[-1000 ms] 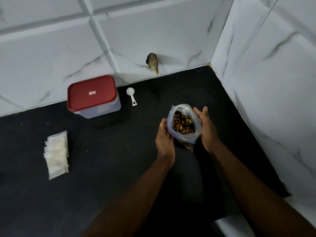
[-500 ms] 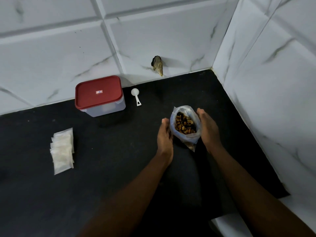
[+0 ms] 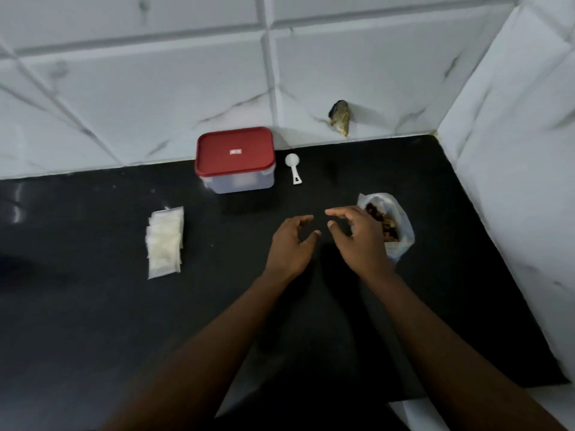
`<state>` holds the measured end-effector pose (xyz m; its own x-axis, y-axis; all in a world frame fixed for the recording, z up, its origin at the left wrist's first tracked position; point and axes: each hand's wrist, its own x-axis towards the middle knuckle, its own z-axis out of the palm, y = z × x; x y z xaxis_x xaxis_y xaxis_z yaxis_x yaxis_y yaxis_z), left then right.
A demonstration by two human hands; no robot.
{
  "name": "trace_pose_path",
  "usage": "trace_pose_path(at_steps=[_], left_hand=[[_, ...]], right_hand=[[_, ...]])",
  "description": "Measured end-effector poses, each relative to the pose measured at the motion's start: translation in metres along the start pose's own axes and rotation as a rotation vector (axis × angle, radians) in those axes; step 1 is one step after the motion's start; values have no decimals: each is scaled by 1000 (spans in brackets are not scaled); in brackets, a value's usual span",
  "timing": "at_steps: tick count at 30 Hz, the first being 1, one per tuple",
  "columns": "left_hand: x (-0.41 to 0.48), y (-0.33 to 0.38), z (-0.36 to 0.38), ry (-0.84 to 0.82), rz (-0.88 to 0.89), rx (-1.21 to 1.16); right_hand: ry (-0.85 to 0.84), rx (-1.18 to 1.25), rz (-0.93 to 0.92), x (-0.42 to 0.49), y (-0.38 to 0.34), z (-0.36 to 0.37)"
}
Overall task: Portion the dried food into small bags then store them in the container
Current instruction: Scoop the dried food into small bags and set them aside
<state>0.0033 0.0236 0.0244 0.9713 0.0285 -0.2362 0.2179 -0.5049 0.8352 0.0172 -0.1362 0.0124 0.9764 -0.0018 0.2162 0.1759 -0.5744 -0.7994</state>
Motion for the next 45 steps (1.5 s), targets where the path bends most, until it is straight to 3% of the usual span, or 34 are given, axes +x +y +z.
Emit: trace_pose_path(at_steps=[4, 12, 26, 37, 45], left_hand=[[-10, -20, -36, 17, -36, 124], [-31, -72, -108, 207, -176, 284], [-33, -152, -186, 465, -464, 445], [-19, -173, -198, 444, -467, 401], [-26, -175, -198, 481, -377, 334]], right_hand=[[-144, -5, 29, -1, -21, 36], [-315, 17, 49, -8, -61, 109], [-447, 16, 68, -13, -118, 212], [-464, -7, 128, -5, -135, 247], [-439, 29, 183, -4, -134, 244]])
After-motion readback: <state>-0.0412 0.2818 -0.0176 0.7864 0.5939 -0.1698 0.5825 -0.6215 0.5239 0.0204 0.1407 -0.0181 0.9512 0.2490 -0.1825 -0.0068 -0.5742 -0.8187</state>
